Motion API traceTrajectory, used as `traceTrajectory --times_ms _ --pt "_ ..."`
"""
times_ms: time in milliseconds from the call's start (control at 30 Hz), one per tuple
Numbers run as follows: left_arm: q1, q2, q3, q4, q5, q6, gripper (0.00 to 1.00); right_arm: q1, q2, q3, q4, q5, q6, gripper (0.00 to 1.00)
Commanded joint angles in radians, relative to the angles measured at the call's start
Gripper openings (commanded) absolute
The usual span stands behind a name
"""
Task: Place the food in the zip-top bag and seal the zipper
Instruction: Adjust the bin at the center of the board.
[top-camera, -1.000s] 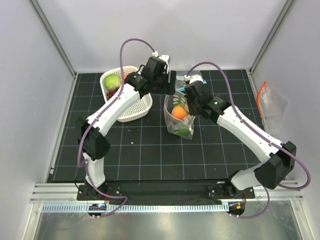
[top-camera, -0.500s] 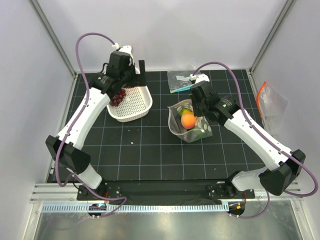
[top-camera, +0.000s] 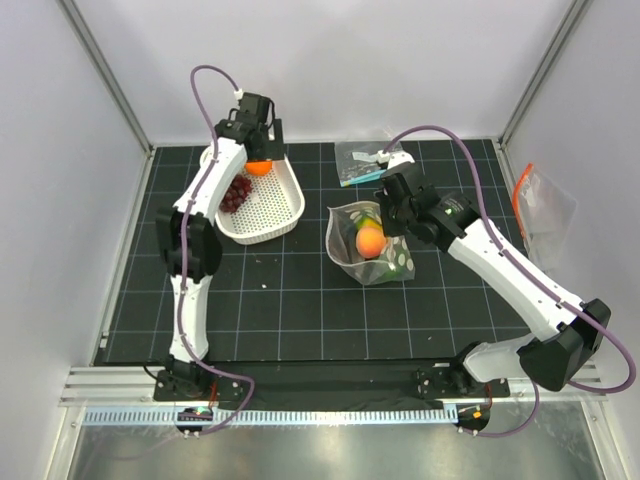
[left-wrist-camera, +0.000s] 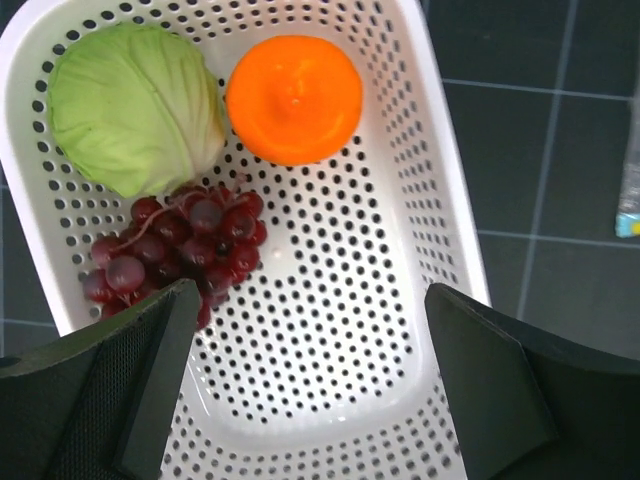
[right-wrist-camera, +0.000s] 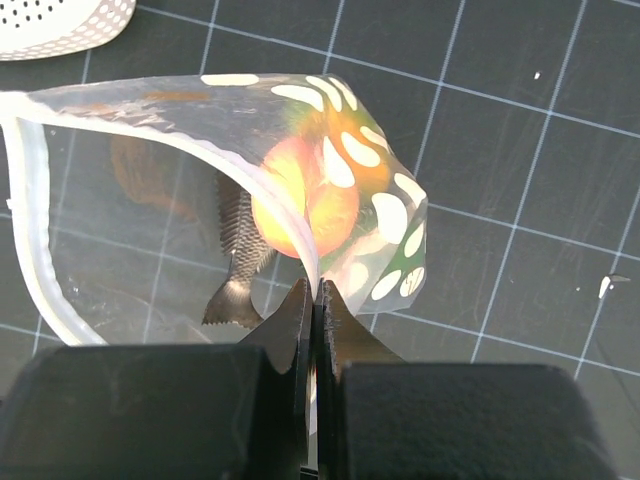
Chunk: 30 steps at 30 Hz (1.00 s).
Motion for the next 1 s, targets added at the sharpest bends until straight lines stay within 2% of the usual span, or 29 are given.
traceTrajectory --times_ms 0,200,567,700,767,833,867,900,967 --pt "0.045 0.035 0.11 -0.053 0.012 0.045 1.0 -0.003 -0.013 0.034 0.019 -0.038 0.01 0.01" --pt "0.056 0.157 0.145 0.026 0.086 0.092 1.0 -0.003 0.003 0.038 0.02 -0.038 -0.003 0.01" --pt "0.063 0.309 0.177 0.197 -0.01 0.153 1.0 -0.012 -0.008 0.034 0.009 -0.024 -0.004 0.01" --pt "0.068 0.331 0.185 0.178 -0.01 0.147 1.0 -0.013 -0.014 0.029 0.011 -0.023 -0.007 0.01" --pt "0.068 0.325 0.185 0.105 -0.026 0.115 0.98 -0.015 -0.011 0.029 0.014 -0.021 -0.007 0.01" --pt "0.065 0.236 0.115 0.088 -0.058 0.081 0.98 -0.016 -0.007 0.028 0.015 -0.021 -0.007 0.01" --pt "0.06 0.192 0.041 0.141 -0.075 0.079 0.98 -0.015 -0.007 0.028 0.017 -0.024 -0.007 0.01" --pt "0.054 0.135 -0.101 0.182 -0.084 0.079 0.99 -0.018 -0.007 0.025 0.019 -0.027 -0.007 0.01" --pt "0.053 0.006 -0.264 0.291 -0.083 0.079 1.0 -0.016 -0.007 0.023 0.023 -0.035 -0.007 0.01"
